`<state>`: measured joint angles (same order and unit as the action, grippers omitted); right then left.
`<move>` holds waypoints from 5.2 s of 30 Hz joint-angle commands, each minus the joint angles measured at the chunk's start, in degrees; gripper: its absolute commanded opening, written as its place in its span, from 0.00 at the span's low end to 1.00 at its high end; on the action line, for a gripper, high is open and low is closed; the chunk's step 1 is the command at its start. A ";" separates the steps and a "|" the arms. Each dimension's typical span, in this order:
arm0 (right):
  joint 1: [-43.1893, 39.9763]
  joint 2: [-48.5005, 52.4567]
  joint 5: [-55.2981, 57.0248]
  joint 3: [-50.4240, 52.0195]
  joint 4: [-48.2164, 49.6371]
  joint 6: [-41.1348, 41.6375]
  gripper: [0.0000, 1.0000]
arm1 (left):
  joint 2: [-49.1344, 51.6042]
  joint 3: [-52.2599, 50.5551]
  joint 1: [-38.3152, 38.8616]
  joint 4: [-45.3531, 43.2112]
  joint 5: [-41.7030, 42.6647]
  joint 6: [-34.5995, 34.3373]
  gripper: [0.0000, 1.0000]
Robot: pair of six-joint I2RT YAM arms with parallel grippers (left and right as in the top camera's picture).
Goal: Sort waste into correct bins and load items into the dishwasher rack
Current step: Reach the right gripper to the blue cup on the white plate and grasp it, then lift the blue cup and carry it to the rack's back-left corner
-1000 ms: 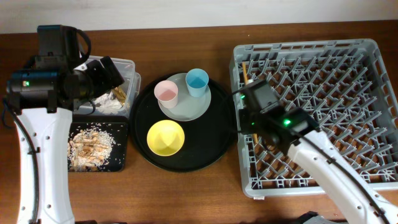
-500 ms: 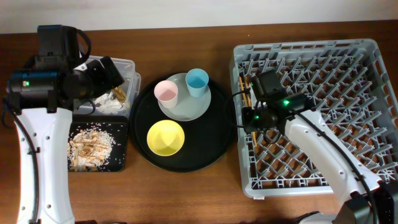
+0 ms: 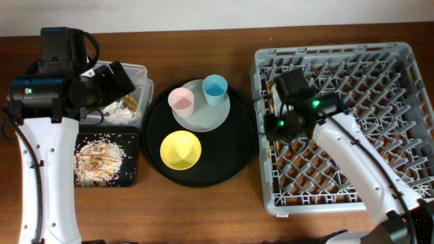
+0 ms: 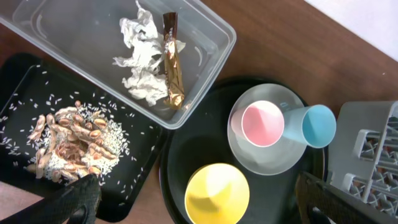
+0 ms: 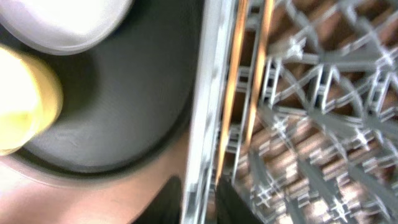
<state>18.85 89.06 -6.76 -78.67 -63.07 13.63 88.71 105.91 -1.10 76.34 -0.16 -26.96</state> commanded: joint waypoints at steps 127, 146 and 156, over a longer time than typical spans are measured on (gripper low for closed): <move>-24.81 32.41 -78.62 -18.29 15.50 -34.38 0.04 | -0.44 0.31 -0.09 -0.17 0.24 0.94 0.99; -22.25 34.03 -61.18 -17.99 13.49 -34.82 0.04 | -0.44 0.31 -0.09 -0.17 0.24 0.94 0.99; -22.36 34.03 -45.62 -17.99 7.76 -34.86 0.04 | -0.44 0.31 -0.09 -0.15 0.24 0.94 0.99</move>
<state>-3.46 122.23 -67.81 -97.36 -53.76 -21.26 88.71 105.91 -1.10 76.29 -0.16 -26.96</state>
